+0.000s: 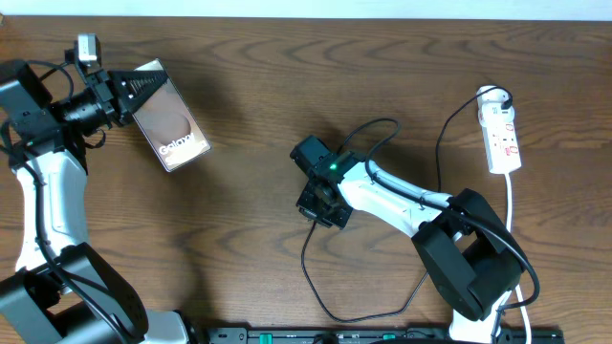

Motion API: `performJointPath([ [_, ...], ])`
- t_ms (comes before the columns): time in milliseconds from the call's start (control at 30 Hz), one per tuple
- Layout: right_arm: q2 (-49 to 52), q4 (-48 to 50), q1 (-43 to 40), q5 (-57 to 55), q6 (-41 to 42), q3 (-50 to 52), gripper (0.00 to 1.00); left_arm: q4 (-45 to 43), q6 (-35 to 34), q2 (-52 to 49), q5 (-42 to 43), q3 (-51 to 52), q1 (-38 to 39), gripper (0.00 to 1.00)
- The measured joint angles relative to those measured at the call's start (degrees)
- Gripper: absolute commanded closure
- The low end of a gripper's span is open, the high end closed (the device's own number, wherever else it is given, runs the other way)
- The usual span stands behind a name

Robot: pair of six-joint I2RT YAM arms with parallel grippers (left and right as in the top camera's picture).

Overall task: Plug charger to phone and switch on socket
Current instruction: 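Close the right gripper on the cable just behind the USB-C plug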

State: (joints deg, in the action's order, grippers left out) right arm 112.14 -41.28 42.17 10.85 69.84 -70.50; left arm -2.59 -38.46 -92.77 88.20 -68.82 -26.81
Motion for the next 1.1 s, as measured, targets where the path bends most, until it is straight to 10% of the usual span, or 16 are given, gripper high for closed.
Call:
performJointPath([
  [1100, 0.0, -4.3, 0.7, -2.1, 1.7, -0.2, 0.88, 1.0, 0.0, 0.0, 0.0, 0.0, 0.0, 0.92],
])
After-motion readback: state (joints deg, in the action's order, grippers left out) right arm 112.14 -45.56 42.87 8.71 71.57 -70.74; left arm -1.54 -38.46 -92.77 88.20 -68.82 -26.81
